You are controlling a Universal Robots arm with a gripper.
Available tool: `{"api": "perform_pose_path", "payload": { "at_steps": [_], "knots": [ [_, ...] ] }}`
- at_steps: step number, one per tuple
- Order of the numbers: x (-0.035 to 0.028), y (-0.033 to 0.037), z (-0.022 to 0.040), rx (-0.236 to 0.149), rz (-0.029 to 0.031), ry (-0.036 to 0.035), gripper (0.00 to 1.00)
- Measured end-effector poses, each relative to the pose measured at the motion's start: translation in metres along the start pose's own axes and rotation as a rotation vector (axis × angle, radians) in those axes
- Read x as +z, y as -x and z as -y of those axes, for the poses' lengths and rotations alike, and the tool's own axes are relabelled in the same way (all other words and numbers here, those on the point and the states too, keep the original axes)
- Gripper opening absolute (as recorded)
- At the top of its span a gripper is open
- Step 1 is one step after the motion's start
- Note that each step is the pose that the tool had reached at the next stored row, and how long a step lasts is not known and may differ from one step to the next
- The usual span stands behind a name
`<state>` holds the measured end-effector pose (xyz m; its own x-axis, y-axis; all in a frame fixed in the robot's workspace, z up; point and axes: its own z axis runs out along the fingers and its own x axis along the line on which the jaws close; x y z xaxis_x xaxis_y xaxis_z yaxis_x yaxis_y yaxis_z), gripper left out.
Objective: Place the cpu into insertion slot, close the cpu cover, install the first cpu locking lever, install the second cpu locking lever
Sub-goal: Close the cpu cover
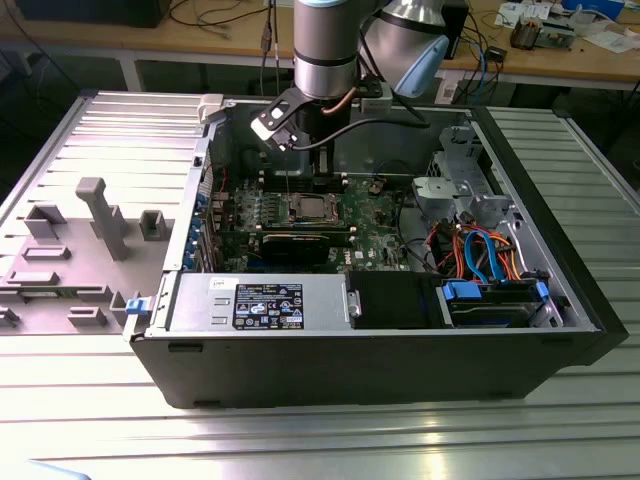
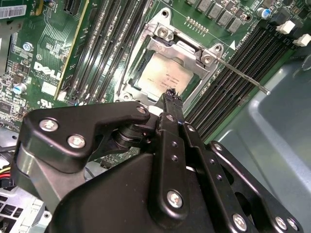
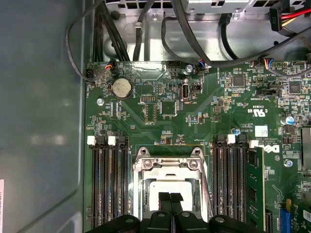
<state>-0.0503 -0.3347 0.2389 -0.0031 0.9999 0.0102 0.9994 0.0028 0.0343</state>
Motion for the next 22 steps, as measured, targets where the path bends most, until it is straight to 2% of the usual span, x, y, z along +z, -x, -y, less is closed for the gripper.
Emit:
{"api": "perform_pose_path", "payload": {
  "at_steps": [16,20,22],
  "knots": [
    [0.0004,0.0000,0.0025,0.000,-0.0001,0.0001,0.11],
    [0.0047,0.0000,0.0132,0.000,-0.0019,0.0001,0.11],
    [0.0092,0.0000,0.0209,0.000,-0.0019,0.0000,0.11]
  ]
}}
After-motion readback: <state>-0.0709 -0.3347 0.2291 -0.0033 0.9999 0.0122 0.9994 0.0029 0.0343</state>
